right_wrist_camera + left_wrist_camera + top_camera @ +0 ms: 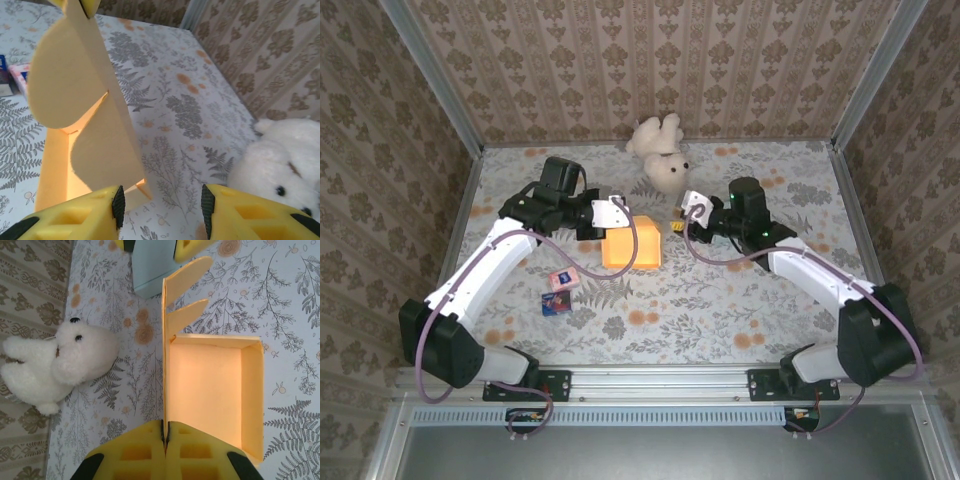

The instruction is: Fold the paper box

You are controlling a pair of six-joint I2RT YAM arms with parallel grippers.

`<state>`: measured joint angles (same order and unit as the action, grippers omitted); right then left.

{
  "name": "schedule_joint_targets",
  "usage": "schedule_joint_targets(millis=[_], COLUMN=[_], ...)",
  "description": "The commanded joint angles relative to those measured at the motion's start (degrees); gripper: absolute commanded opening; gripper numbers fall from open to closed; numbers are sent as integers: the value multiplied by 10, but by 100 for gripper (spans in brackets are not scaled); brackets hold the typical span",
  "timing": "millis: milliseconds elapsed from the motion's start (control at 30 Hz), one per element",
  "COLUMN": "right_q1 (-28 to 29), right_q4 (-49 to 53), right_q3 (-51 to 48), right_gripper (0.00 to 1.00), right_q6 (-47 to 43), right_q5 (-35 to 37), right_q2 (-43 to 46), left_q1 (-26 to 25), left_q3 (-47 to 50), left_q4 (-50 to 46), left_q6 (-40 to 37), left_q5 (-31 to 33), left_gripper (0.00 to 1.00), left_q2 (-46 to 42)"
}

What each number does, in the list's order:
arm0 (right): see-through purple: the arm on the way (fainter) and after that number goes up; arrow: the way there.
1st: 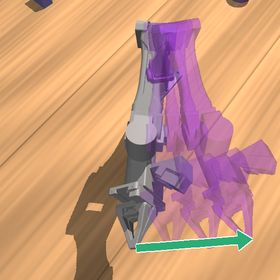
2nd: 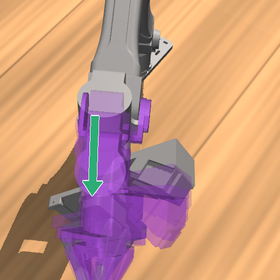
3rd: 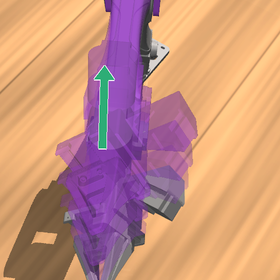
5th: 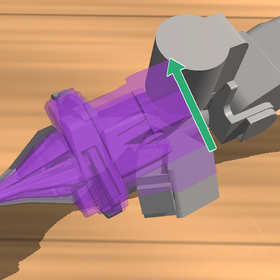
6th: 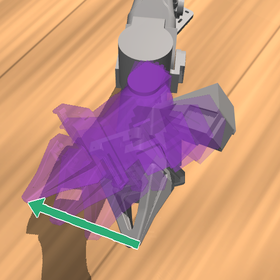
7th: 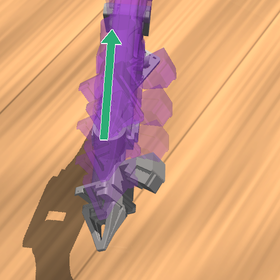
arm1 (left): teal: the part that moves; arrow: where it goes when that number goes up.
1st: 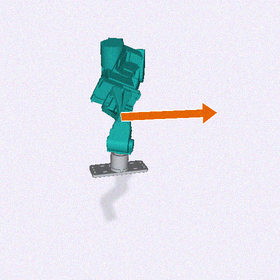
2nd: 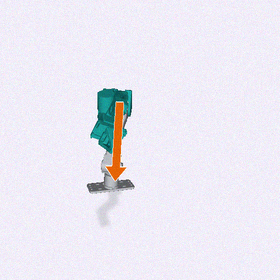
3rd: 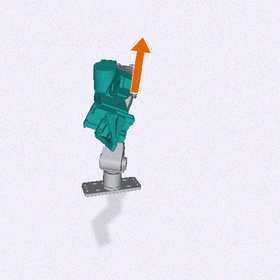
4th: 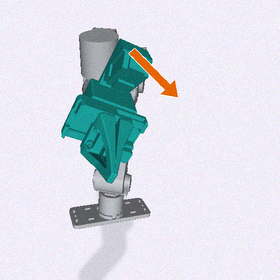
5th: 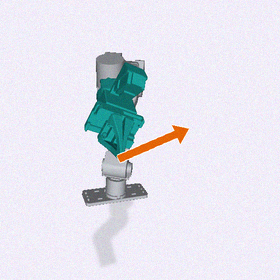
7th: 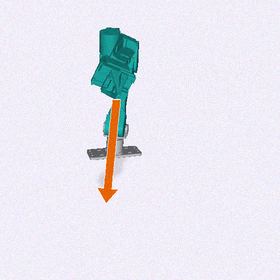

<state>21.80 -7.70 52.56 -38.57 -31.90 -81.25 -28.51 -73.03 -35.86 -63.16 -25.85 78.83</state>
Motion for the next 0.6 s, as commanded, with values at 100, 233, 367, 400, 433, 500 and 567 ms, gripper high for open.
schedule_joint_targets(millis=[100,233,367,400,433,500,567], right_q1=[7,15,29,32,35,40,45], right_q4=[14,10,16,16,17,20,27], right_q3=[31,33,42,45,47,52,58], right_gripper=[47,47,46,46,44,44,42], right_q6=[-27,-27,-27,-27,-28,-29,-32], right_q5=[-59,-90,-108,-112,-113,-117,-121], right_q2=[-45,-63,-74,-76,-77,-78,-79], left_q1=[2,-4,-13,-15,-16,-19,-22], left_q3=[11,16,22,22,21,22,21], left_q4=[9,11,8,7,4,3,2], left_q6=[-21,-22,-29,-31,-32,-33,-33], left_q5=[-36,-35,-22,-20,-20,-22,-25], left_gripper=[0,0,0,0,0,0,0], left_q2=[3,4,5,4,4,3,2])
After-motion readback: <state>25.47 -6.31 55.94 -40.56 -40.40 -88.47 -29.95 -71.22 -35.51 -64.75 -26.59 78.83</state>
